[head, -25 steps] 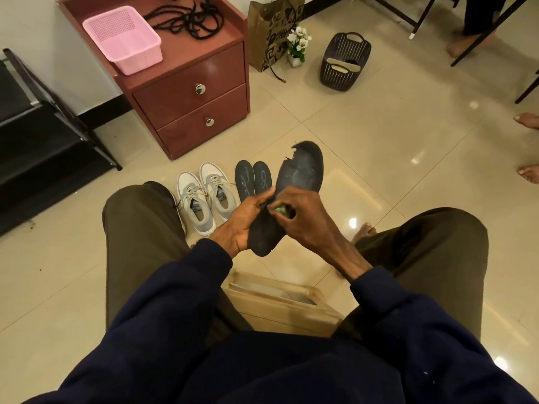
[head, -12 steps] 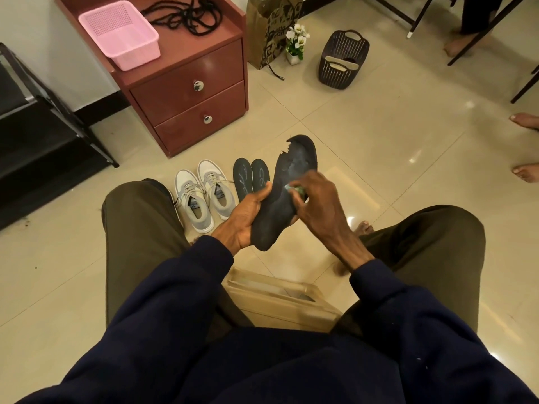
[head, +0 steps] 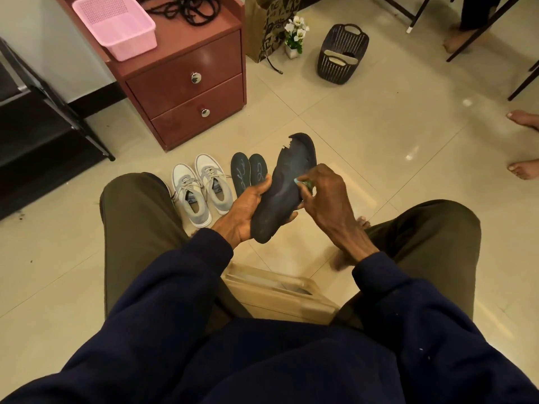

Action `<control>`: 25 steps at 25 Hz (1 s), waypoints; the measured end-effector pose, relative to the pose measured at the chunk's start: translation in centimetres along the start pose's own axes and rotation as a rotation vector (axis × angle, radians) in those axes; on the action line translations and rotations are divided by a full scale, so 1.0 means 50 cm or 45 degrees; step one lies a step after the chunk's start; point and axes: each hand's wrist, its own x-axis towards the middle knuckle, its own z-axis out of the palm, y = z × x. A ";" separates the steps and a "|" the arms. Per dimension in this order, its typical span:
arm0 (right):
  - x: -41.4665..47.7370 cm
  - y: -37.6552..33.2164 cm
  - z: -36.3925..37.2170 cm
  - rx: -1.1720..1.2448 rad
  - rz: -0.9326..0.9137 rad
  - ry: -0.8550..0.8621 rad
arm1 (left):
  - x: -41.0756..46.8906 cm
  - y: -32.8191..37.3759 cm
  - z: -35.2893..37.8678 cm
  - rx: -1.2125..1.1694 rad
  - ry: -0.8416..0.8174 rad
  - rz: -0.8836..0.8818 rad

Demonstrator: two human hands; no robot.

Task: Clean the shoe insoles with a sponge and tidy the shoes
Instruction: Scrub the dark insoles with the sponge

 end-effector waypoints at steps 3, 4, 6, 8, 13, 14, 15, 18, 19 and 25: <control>-0.026 -0.063 0.019 0.076 -0.224 -0.229 | -0.003 0.006 0.002 -0.037 0.031 0.060; -0.022 -0.068 0.022 0.080 -0.272 -0.261 | -0.002 0.008 0.001 -0.045 0.039 0.082; -0.005 -0.047 0.018 0.041 -0.197 -0.154 | 0.000 0.009 0.004 -0.052 0.049 0.105; 0.001 -0.020 0.007 0.019 -0.059 -0.023 | -0.001 0.006 0.008 -0.048 0.048 0.092; -0.047 -0.105 0.024 0.343 -0.246 -0.321 | 0.002 0.014 -0.004 0.015 0.115 0.137; -0.044 -0.108 0.024 0.399 -0.271 -0.368 | 0.006 0.017 -0.011 -0.015 0.100 0.143; -0.038 -0.100 0.022 0.417 -0.280 -0.371 | 0.007 0.019 -0.014 -0.027 0.084 0.158; -0.014 -0.063 0.015 0.223 -0.195 -0.142 | 0.001 0.015 -0.003 -0.037 0.016 0.166; -0.012 -0.059 0.014 0.195 -0.161 -0.084 | -0.002 0.014 0.004 -0.061 -0.011 0.166; -0.054 -0.129 0.008 0.468 -0.265 -0.362 | -0.022 0.026 0.014 -0.209 -0.095 0.166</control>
